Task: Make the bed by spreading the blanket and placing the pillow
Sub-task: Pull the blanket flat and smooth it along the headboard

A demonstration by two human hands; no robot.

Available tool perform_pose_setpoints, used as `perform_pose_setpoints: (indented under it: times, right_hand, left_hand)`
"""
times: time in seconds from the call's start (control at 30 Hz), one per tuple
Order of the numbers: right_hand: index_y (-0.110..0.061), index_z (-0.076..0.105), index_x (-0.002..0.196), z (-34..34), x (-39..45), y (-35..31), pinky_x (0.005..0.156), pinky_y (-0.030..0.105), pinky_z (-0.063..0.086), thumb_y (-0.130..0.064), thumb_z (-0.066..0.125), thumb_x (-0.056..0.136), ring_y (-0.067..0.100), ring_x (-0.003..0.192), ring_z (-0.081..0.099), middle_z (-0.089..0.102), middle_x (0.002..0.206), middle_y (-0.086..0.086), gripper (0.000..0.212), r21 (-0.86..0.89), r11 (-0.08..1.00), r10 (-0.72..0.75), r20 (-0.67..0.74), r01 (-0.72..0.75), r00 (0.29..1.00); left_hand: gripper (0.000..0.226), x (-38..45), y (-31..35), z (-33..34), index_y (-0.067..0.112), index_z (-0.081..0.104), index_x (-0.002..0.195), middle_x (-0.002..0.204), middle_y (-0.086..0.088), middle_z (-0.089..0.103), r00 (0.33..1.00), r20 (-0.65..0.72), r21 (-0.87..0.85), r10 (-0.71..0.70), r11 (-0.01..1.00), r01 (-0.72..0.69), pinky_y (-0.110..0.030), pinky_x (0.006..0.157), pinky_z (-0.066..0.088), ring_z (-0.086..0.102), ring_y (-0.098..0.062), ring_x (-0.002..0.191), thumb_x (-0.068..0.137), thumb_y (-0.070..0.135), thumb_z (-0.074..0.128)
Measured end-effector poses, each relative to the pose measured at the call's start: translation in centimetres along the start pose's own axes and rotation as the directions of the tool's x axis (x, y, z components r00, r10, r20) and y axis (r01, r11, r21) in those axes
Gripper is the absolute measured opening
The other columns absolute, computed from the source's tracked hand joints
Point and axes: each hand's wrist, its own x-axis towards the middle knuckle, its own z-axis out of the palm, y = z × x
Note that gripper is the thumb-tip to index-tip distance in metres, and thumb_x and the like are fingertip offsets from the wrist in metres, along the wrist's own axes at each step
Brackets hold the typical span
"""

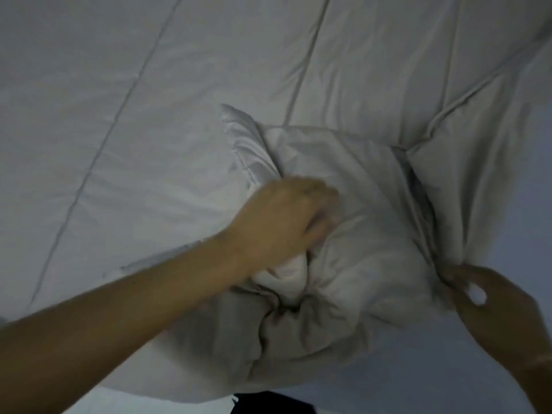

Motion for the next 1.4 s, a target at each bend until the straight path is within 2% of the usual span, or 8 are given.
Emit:
perform_pose_setpoints:
  times: [0.13, 0.27, 0.47, 0.77, 1.0, 1.13, 1.27, 1.4]
  right_hand:
    - [-0.017, 0.057, 0.127, -0.4, 5.8, -7.8, 0.093, 0.035, 0.043, -0.046, 0.058, 0.079, 0.023, 0.106, 0.056, 0.061, 0.124, 0.012, 0.056, 0.159, 0.951, -0.202, -0.333, 0.266, 0.921]
    - [-0.032, 0.002, 0.151, 5.0, 12.6, -10.9, 0.117, 0.055, 0.014, -0.064, 0.060, 0.077, 0.031, 0.147, 0.008, 0.002, 0.161, 0.004, 0.099, -0.074, 0.986, -0.143, 0.114, 0.152, 0.983]
    - [-0.029, 0.032, 0.143, 9.3, 11.2, -8.7, 0.096, 0.044, 0.043, -0.041, 0.061, 0.083, 0.039, 0.113, 0.055, 0.056, 0.127, 0.018, 0.067, -0.105, 0.958, -0.266, 0.015, 0.266, 0.964]
    - [-0.013, 0.061, 0.119, 4.9, -1.8, 5.6, 0.078, 0.041, 0.049, -0.028, 0.063, 0.086, 0.039, 0.090, 0.061, 0.065, 0.099, 0.021, 0.036, 0.103, 0.928, -0.352, -0.085, 0.359, 0.932]
    - [-0.015, 0.070, 0.111, 2.2, -13.6, 24.9, 0.092, 0.032, 0.044, -0.017, 0.066, 0.085, 0.032, 0.105, 0.063, 0.070, 0.114, 0.011, 0.026, 0.151, 0.987, -0.073, 0.115, 0.055, 0.991]
    - [-0.011, 0.071, 0.105, 1.3, -16.4, 31.8, 0.088, 0.039, 0.049, -0.010, 0.056, 0.090, 0.024, 0.094, 0.062, 0.069, 0.100, 0.012, 0.021, 0.593, 0.686, 0.324, 0.270, -0.422, 0.907]
    - [-0.036, 0.059, 0.102, 1.7, -17.8, 32.9, 0.080, 0.035, 0.046, -0.040, 0.056, 0.090, 0.021, 0.097, 0.061, 0.061, 0.113, 0.003, 0.013, 0.705, 0.418, 0.421, 0.408, -0.573, 0.810]
    - [-0.029, 0.041, 0.134, 4.0, -18.6, 32.8, 0.091, 0.045, 0.051, -0.042, 0.070, 0.080, 0.029, 0.106, 0.059, 0.060, 0.124, 0.010, 0.063, 0.662, 0.532, 0.471, 0.286, -0.527, 0.834]
  left_hand:
    - [0.098, 5.2, -6.1, 1.0, 0.026, 0.001, 0.152, 0.160, -0.016, -0.005, 0.865, -0.008, 0.260, -0.502, 0.834, 0.486, -0.063, 0.113, -0.001, -0.006, -0.040, 0.146, 0.077, 0.079, 0.037]
    - [0.119, 4.6, -9.9, 6.3, 0.026, -0.017, 0.149, 0.157, -0.022, -0.013, 0.678, 0.103, 0.237, -0.728, 0.680, 0.694, -0.068, 0.111, 0.000, -0.010, -0.046, 0.143, 0.066, 0.087, 0.044]
    - [0.066, 0.8, -8.1, 9.9, 0.013, 0.032, 0.144, 0.129, -0.025, 0.050, 0.892, -0.124, 0.153, -0.435, 0.879, 0.451, -0.052, 0.093, 0.043, 0.051, -0.043, 0.115, 0.090, 0.044, 0.053]
    - [0.047, -5.7, 9.1, 14.3, 0.006, 0.044, 0.132, 0.113, -0.020, 0.064, 0.956, -0.109, -0.186, -0.273, 0.950, 0.250, -0.035, 0.076, 0.048, 0.062, -0.035, 0.100, 0.094, 0.032, 0.054]
    - [0.068, -10.3, 28.7, 23.9, 0.019, 0.027, 0.147, 0.146, -0.008, 0.042, 0.960, 0.273, -0.347, -0.059, 0.925, 0.156, -0.027, 0.106, 0.033, 0.044, -0.022, 0.130, 0.090, 0.042, 0.057]
    - [0.068, -12.5, 35.3, 27.6, 0.022, 0.030, 0.147, 0.147, -0.002, 0.037, 0.818, 0.535, -0.346, 0.212, 0.938, -0.017, -0.038, 0.108, 0.037, 0.041, -0.019, 0.131, 0.089, 0.047, 0.057]
    - [0.048, -13.2, 37.1, 28.0, 0.020, 0.050, 0.136, 0.138, 0.000, 0.053, 0.811, 0.513, -0.474, 0.282, 0.880, -0.006, -0.032, 0.106, 0.040, 0.050, -0.011, 0.123, 0.091, 0.034, 0.059]
    - [0.037, -10.5, 34.7, 27.2, 0.019, 0.056, 0.130, 0.131, -0.001, 0.057, 0.923, 0.347, -0.381, 0.165, 0.924, -0.022, -0.019, 0.102, 0.038, 0.054, -0.014, 0.118, 0.093, 0.022, 0.055]
